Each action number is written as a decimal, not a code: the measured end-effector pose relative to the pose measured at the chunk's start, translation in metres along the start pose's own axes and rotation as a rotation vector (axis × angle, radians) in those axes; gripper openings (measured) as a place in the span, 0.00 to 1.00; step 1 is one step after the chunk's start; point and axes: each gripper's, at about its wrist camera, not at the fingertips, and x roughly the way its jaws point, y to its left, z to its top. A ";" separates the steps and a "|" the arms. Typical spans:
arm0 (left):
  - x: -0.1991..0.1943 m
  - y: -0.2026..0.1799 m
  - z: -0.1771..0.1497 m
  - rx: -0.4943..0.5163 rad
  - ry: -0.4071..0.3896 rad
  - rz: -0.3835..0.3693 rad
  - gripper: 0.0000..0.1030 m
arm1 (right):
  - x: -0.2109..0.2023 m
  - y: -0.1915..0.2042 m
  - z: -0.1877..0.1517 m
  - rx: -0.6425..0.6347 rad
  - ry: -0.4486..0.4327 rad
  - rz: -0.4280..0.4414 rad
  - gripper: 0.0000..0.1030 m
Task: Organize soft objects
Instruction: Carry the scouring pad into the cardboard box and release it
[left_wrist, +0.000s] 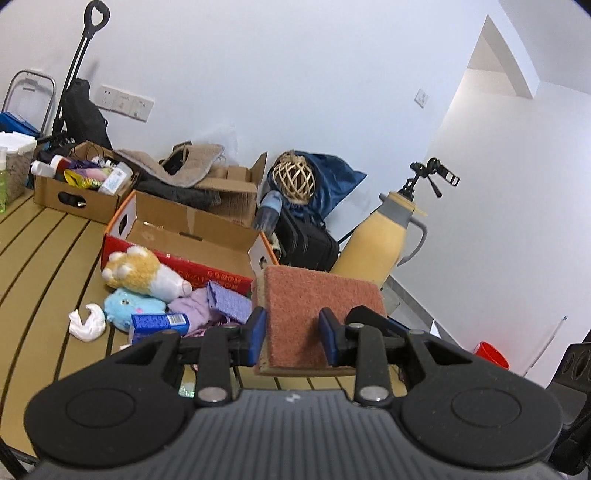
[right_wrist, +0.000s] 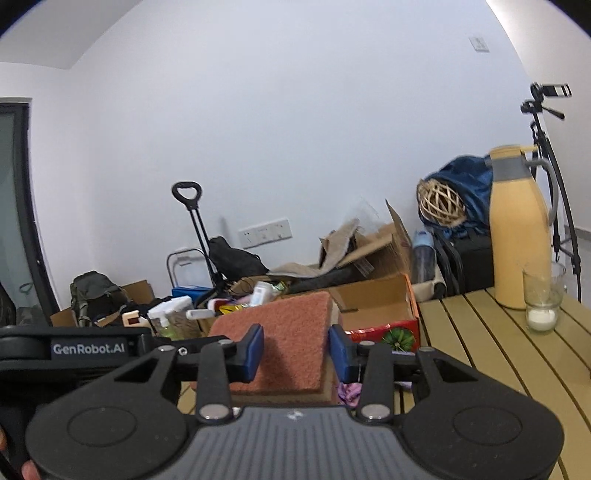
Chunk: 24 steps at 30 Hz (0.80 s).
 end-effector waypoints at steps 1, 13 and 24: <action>0.001 0.001 0.005 0.000 -0.009 0.003 0.31 | 0.002 0.004 0.003 -0.015 -0.003 0.001 0.36; 0.189 0.063 0.111 -0.041 0.052 0.055 0.31 | 0.203 -0.069 0.065 0.097 0.120 -0.021 0.31; 0.429 0.135 0.132 -0.050 0.281 0.117 0.30 | 0.421 -0.183 0.046 0.117 0.310 -0.210 0.29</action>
